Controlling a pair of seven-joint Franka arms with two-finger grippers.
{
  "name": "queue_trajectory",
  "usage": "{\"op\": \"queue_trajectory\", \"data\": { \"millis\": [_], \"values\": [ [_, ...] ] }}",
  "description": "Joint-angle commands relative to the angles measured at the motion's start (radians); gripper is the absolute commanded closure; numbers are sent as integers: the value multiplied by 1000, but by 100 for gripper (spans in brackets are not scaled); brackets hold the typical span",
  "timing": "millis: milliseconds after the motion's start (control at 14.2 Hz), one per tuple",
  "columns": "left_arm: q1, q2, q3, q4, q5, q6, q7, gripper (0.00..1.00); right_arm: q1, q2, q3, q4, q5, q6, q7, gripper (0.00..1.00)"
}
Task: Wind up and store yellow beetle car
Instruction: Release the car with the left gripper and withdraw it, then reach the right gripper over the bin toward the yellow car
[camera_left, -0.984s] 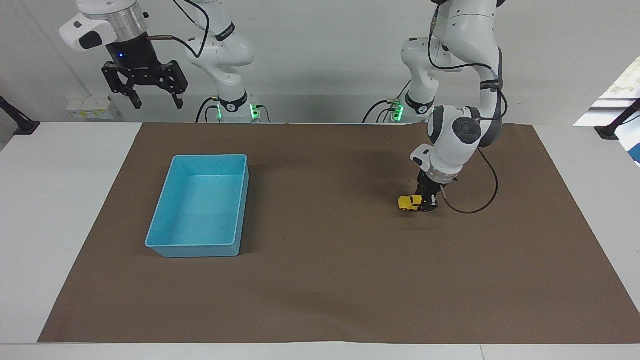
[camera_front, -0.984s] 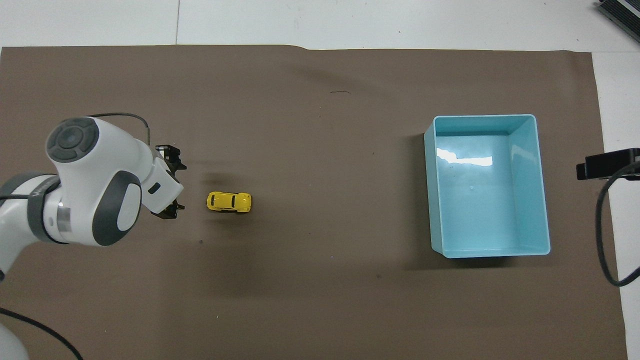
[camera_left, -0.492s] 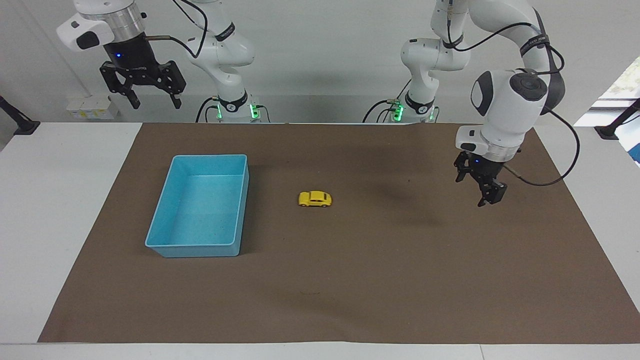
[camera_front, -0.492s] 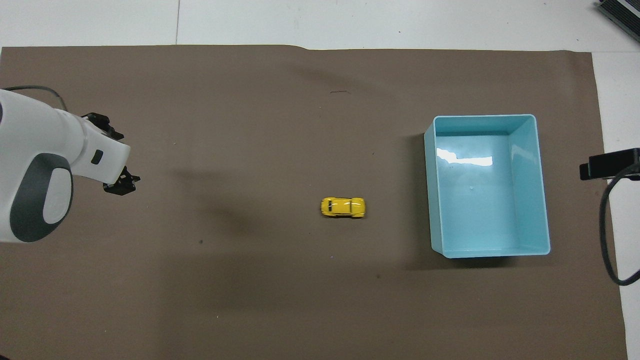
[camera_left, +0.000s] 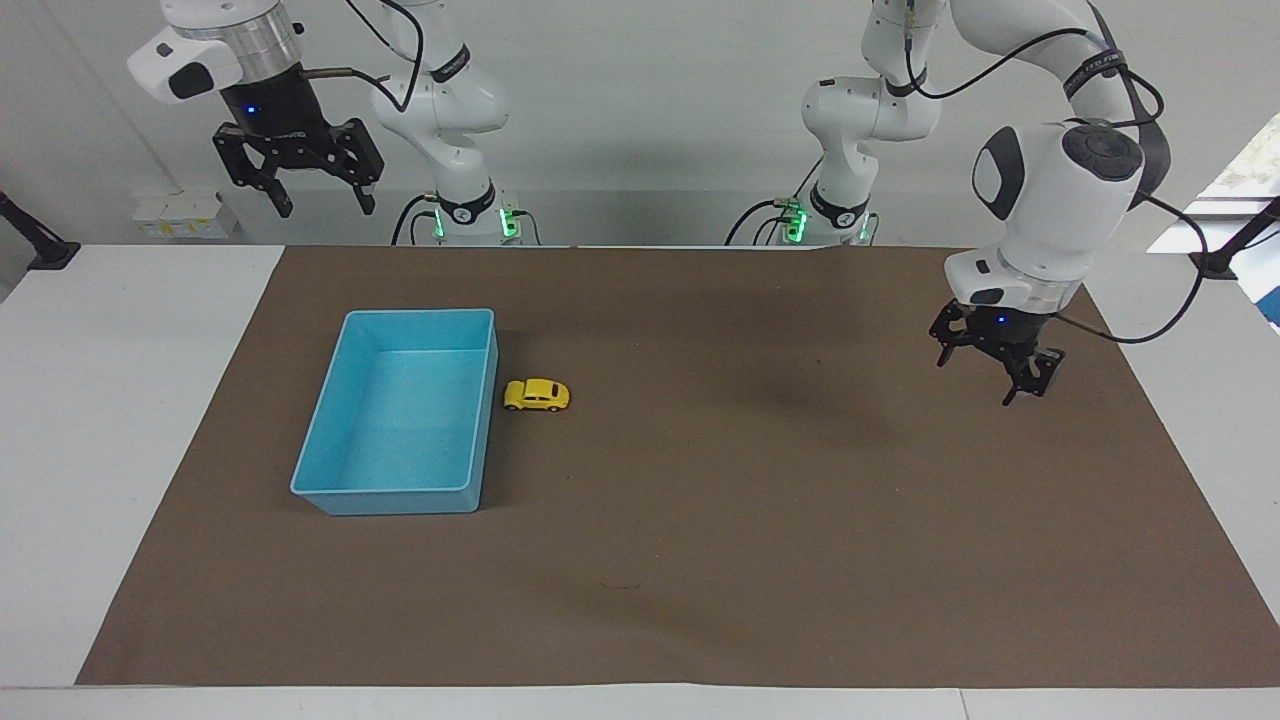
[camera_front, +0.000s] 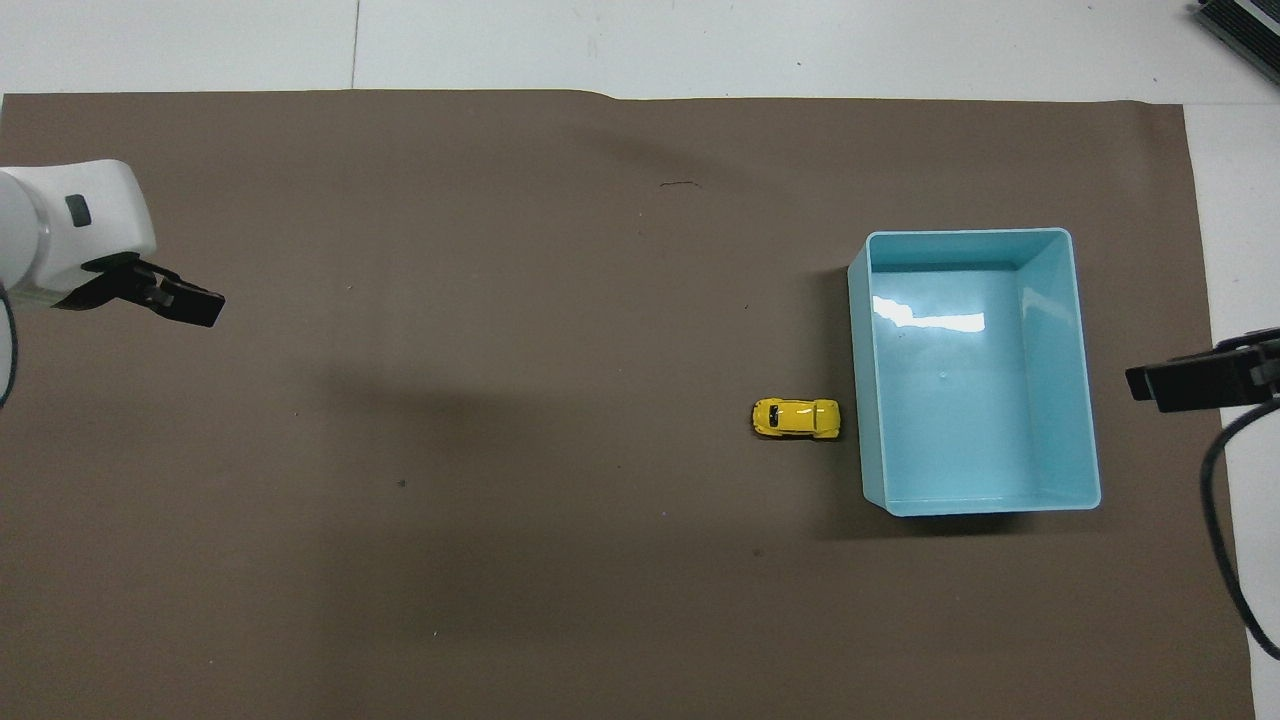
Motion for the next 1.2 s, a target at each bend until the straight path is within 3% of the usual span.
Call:
{"op": "queue_trajectory", "data": {
  "millis": [0, 422, 703, 1125],
  "values": [
    [15, -3, -11, 73, -44, -86, -203, 0, 12, -82, 8, -108, 15, 0, -188, 0],
    [16, -133, -8, 85, -78, -290, -257, 0, 86, -93, 11, -169, -2, 10, -576, 0],
    [28, -87, 1, 220, -79, -439, -337, 0, 132, -86, 11, -183, -21, 30, -799, 0],
    [48, -103, 0, 194, -75, -441, -348, 0, 213, -58, 15, -270, -45, 134, -886, 0]
  ]
}}
